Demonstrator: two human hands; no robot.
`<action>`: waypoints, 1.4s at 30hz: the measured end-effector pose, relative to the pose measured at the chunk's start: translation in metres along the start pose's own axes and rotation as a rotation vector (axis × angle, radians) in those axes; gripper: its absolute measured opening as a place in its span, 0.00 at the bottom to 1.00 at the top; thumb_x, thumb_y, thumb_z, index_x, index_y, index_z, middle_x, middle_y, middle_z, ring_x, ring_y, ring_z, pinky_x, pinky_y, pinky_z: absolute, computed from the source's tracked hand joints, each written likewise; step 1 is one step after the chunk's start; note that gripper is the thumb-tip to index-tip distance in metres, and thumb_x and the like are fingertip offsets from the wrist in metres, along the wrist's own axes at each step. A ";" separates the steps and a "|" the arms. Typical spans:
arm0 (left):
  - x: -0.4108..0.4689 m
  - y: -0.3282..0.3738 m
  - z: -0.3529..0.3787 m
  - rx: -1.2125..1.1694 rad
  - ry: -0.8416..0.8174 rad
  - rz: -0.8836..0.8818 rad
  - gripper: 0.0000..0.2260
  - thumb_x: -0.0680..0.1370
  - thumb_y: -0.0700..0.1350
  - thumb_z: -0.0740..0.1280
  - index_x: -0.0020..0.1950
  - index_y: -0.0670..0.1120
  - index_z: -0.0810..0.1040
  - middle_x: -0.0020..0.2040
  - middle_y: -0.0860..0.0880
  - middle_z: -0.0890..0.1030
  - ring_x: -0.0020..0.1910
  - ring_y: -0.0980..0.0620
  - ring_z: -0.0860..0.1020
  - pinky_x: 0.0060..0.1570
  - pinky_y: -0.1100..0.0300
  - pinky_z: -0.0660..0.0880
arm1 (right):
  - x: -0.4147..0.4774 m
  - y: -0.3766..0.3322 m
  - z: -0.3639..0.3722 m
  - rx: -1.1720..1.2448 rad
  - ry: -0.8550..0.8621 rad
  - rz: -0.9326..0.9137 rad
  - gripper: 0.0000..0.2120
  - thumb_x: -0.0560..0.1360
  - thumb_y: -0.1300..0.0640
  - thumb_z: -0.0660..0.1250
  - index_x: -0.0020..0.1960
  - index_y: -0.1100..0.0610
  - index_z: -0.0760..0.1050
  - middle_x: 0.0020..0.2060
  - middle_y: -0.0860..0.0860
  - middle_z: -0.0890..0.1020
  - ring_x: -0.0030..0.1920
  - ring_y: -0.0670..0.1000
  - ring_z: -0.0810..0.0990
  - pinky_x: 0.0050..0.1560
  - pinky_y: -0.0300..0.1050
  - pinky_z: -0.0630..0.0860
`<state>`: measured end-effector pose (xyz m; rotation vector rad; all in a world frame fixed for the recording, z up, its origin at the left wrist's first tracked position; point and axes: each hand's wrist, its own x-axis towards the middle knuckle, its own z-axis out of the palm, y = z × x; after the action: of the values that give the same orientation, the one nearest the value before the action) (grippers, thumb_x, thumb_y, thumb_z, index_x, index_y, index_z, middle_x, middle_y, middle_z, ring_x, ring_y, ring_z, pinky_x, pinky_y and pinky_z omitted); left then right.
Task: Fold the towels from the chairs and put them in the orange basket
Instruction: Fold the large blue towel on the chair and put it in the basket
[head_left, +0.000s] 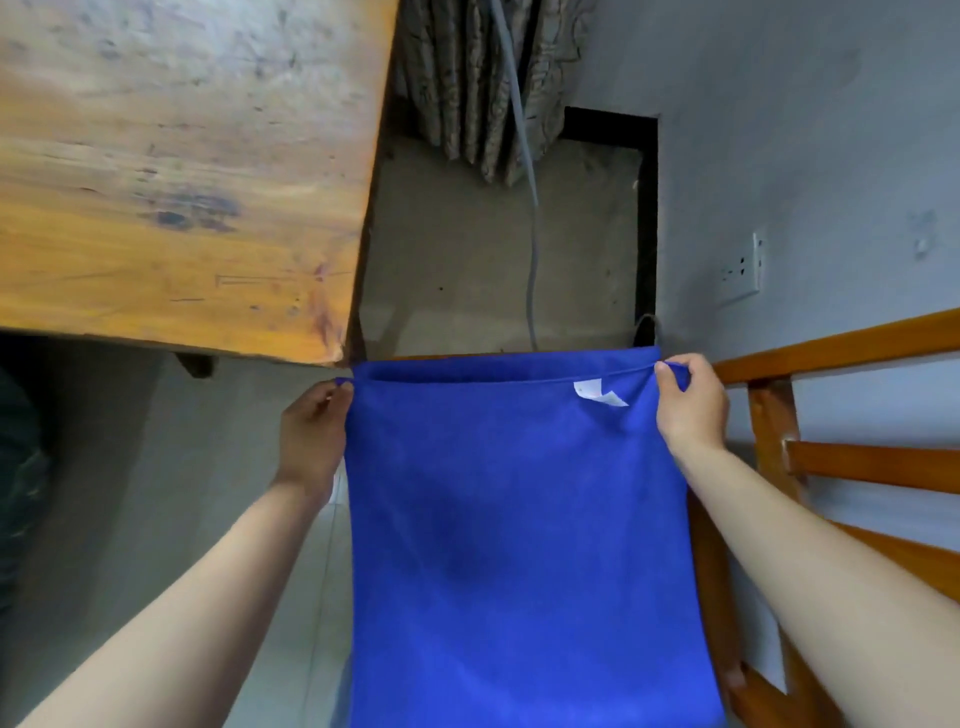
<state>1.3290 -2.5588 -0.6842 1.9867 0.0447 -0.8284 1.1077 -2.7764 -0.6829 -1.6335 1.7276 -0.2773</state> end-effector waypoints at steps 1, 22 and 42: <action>0.005 0.001 0.002 -0.005 0.006 -0.010 0.09 0.80 0.44 0.60 0.47 0.41 0.77 0.43 0.46 0.77 0.45 0.49 0.73 0.47 0.55 0.70 | 0.006 0.000 0.002 -0.020 -0.012 -0.009 0.10 0.80 0.57 0.58 0.55 0.62 0.72 0.46 0.53 0.75 0.46 0.51 0.71 0.46 0.42 0.66; 0.047 0.014 0.022 -0.300 -0.048 -0.145 0.04 0.78 0.38 0.63 0.43 0.45 0.74 0.44 0.51 0.77 0.44 0.57 0.76 0.39 0.66 0.73 | 0.059 -0.020 0.012 -0.745 -0.539 -0.163 0.27 0.79 0.59 0.55 0.75 0.46 0.54 0.75 0.52 0.56 0.72 0.59 0.59 0.69 0.57 0.55; 0.010 0.011 -0.011 -0.338 -0.137 0.031 0.07 0.78 0.40 0.64 0.46 0.47 0.82 0.43 0.53 0.83 0.44 0.57 0.80 0.44 0.63 0.78 | 0.039 -0.011 -0.005 -0.943 -0.262 -0.421 0.14 0.78 0.63 0.56 0.63 0.58 0.70 0.55 0.59 0.77 0.56 0.61 0.75 0.48 0.47 0.67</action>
<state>1.3466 -2.5589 -0.6776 1.6077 0.0696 -0.8733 1.1163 -2.8161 -0.6864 -2.5544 1.3488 0.6393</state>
